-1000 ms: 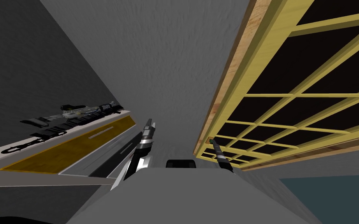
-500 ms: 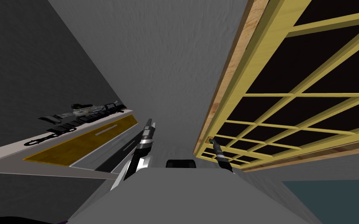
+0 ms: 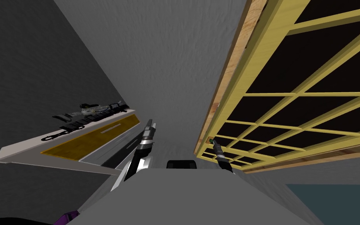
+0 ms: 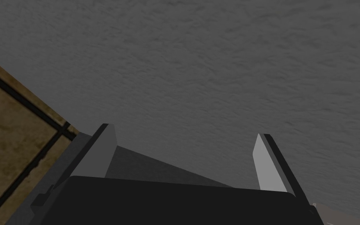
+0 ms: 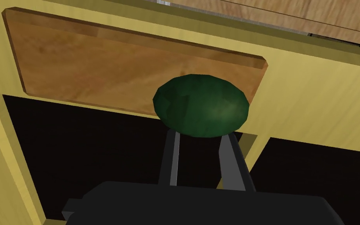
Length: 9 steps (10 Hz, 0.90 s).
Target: Pull the door open
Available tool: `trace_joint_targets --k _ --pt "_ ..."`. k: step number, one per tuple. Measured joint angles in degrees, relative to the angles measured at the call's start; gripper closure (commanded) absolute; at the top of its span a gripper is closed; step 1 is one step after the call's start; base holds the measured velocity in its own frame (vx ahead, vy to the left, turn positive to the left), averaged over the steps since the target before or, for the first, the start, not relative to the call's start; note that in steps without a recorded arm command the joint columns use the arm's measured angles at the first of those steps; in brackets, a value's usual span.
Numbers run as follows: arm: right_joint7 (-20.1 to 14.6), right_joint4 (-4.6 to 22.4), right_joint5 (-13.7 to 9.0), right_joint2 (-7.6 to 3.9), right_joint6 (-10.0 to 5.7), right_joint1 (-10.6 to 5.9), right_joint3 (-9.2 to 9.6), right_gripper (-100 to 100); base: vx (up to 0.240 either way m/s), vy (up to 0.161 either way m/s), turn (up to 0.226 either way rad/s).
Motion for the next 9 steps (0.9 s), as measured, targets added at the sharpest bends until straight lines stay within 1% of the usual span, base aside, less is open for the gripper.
trace_joint_targets --k 1,2,5,6,7,8,9 --pt "-1.18 -0.92 -0.34 0.16 0.57 0.41 0.14 100 -0.037 -0.016 0.058" --pt "-2.67 -0.02 -0.85 0.09 0.32 -0.12 0.39 100 -0.033 -0.011 0.031" --pt "-6.36 -0.26 -1.89 0.08 0.87 -0.13 0.91 100 -0.029 -0.013 0.038" --pt "-7.72 0.23 -2.39 0.12 0.8 -0.43 1.12 100 -0.027 -0.012 0.034" --pt "-8.78 -0.09 -2.66 0.11 0.9 -0.21 1.27 100 -0.037 -0.016 0.063" --pt "-10.18 0.28 -3.17 0.09 0.88 -0.5 1.48 100 -0.046 -0.027 0.069" --pt "-11.82 -0.24 -3.86 0.03 1.27 -0.28 1.82 100 -0.033 -0.017 0.054"
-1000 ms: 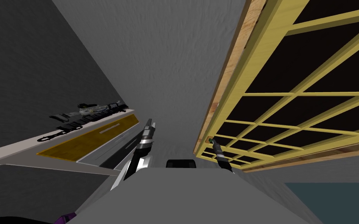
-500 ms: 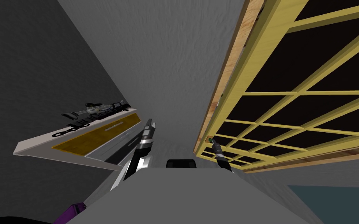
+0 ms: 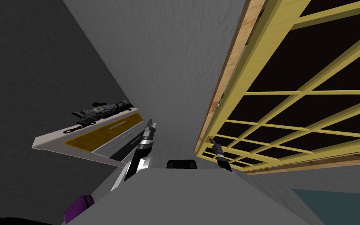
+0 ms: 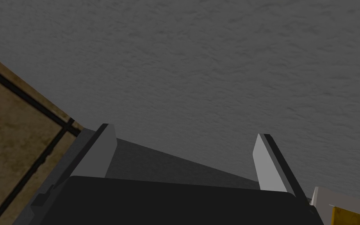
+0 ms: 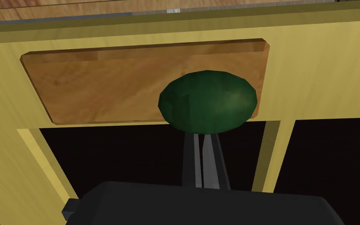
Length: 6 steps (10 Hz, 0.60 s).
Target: Pull the door open
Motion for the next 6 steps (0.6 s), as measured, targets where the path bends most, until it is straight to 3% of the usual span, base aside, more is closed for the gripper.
trace_joint_targets --k 1,4,6 --pt "-1.41 -0.31 -0.32 -0.03 0.25 0.15 0.19 -100 -0.041 -0.024 0.021" --pt "-5.34 -0.46 -2.03 -0.01 0.45 -0.24 0.5 -100 -0.059 -0.009 0.029" --pt "-8.48 -1.19 -3.21 0.65 1.06 -0.23 1.33 -100 -0.061 0.01 0.027"
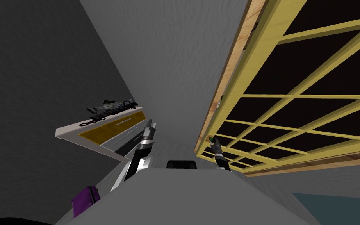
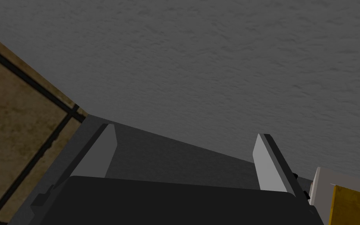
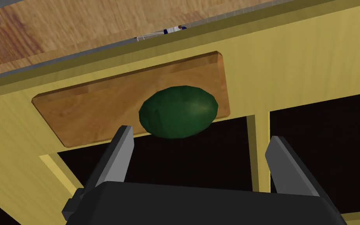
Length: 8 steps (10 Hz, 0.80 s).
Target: Pull the door open
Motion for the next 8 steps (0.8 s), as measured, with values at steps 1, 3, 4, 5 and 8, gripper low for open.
trace_joint_targets --k 1,3,4,5,8 --pt "-1.11 0.17 -0.32 0.12 -0.01 -0.15 0.18 -100 -0.036 -0.002 0.014" --pt "-4.1 -0.23 -1.62 0.42 0.27 -0.27 0.72 -100 -0.05 -0.013 0.03" --pt "-5.26 -0.37 -2.01 0.53 0.42 -0.31 0.88 -100 -0.046 -0.012 0.027" --pt "-6.74 -0.42 -2.61 0.69 0.54 -0.47 1.13 -100 -0.066 -0.008 0.04" --pt "-11.1 -0.96 -4.59 1.25 1.07 -0.76 1.94 -100 -0.051 -0.002 0.021"
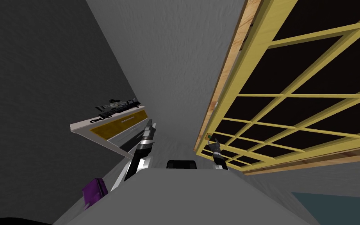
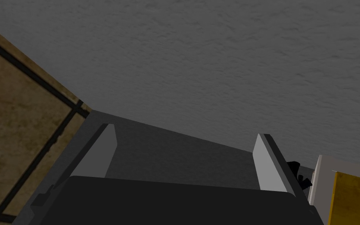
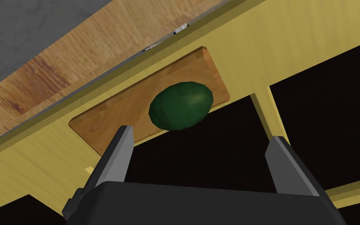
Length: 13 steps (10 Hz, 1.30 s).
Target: Pull the door open
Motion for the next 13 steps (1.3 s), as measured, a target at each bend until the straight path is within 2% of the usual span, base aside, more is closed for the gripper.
trace_joint_targets --k 13 --pt "-18.23 -2.28 -8.61 2.12 2.16 -1.14 3.55 -100 -0.059 -0.011 0.03"
